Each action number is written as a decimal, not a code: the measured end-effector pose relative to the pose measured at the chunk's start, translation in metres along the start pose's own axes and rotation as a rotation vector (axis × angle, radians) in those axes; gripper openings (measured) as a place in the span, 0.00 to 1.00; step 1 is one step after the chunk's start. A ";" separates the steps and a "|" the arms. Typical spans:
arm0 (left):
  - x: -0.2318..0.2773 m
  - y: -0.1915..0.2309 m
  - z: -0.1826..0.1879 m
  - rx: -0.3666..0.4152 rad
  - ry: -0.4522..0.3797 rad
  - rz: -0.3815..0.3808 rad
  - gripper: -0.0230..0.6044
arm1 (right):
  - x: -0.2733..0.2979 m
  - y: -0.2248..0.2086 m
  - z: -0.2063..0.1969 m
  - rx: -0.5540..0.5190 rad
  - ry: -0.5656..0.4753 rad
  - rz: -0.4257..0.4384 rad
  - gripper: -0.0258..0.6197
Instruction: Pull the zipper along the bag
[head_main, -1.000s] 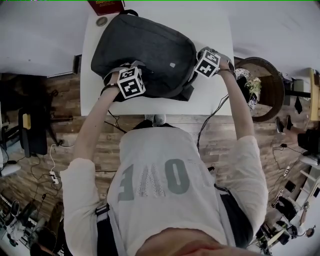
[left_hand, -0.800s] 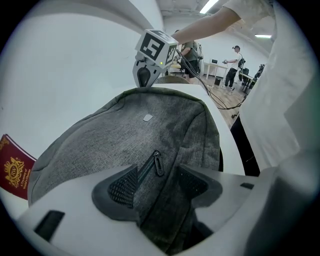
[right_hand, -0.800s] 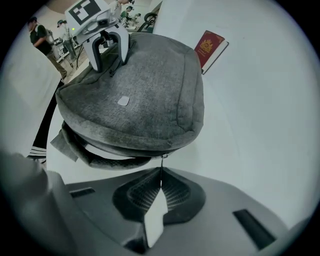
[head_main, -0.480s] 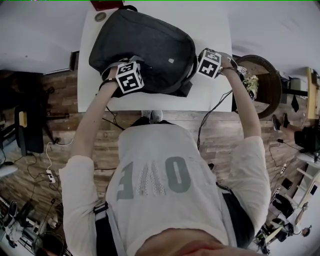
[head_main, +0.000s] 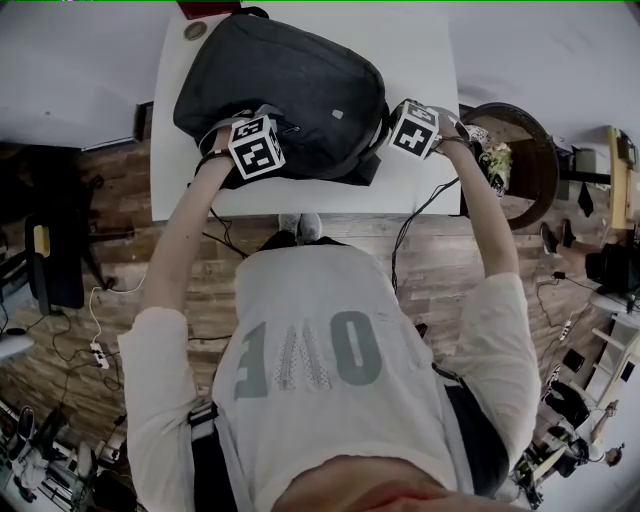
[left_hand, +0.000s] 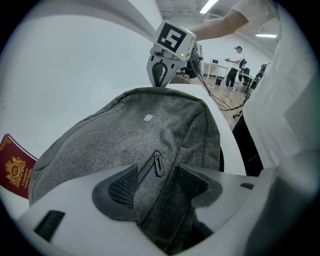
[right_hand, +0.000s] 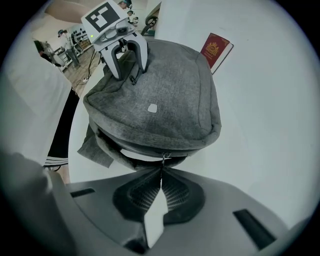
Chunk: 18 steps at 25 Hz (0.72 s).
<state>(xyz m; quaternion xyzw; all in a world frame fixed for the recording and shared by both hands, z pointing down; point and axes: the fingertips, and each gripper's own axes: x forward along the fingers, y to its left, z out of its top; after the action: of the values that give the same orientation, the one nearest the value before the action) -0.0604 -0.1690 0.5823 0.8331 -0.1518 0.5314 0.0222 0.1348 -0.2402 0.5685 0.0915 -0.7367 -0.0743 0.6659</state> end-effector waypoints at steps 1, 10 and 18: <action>0.000 0.000 0.000 0.000 0.000 0.001 0.42 | -0.001 0.003 0.000 0.007 -0.002 0.005 0.09; 0.000 0.001 -0.001 -0.001 0.000 0.010 0.42 | -0.008 0.027 0.006 0.045 -0.011 0.027 0.09; 0.002 0.002 0.000 -0.002 0.004 0.024 0.42 | -0.014 0.046 0.010 0.092 -0.027 0.075 0.09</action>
<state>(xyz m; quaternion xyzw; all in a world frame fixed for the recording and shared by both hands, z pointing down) -0.0605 -0.1716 0.5835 0.8300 -0.1623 0.5333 0.0168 0.1248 -0.1925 0.5641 0.0934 -0.7510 -0.0165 0.6534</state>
